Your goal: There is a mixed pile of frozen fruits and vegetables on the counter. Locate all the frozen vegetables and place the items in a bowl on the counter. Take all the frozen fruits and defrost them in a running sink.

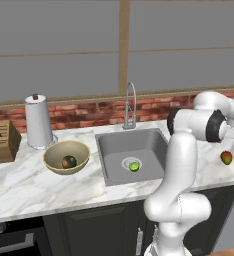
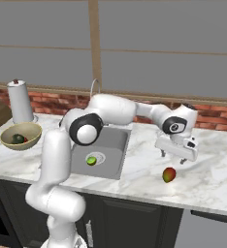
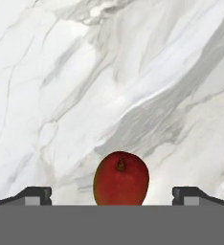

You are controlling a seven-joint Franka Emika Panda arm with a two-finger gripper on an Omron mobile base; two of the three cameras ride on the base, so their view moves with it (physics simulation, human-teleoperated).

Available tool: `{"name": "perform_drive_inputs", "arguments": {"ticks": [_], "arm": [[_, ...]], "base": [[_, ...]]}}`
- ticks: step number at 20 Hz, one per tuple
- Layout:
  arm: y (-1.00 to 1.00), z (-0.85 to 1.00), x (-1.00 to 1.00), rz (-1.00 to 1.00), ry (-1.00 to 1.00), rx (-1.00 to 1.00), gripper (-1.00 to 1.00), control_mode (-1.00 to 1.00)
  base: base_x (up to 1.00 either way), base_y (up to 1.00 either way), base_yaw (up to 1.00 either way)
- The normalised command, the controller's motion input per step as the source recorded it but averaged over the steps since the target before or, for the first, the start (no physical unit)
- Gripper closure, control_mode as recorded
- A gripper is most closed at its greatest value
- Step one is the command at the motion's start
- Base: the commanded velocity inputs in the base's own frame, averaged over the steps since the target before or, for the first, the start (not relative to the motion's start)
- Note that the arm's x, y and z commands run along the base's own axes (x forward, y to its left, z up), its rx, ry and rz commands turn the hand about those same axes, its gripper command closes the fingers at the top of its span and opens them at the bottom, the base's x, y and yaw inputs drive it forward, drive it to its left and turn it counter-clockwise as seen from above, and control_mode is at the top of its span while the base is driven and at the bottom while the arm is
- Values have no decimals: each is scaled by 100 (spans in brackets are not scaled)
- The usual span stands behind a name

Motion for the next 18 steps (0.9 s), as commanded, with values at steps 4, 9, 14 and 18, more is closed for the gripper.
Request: {"name": "perform_drive_inputs", "arguments": {"ticks": [4, 9, 14, 18], "arm": [[-12, -24, -11, 1, 12, 2, -100, -100], [3, -14, -2, 1, 8, 0, -100, -100], [21, -20, -8, 0, 0, 0, -100, -100], [7, -35, -20, 0, 0, 0, -100, -100]], "base": [[0, 0, 0], [0, 0, 0], [0, 0, 0], [0, 0, 0]]}}
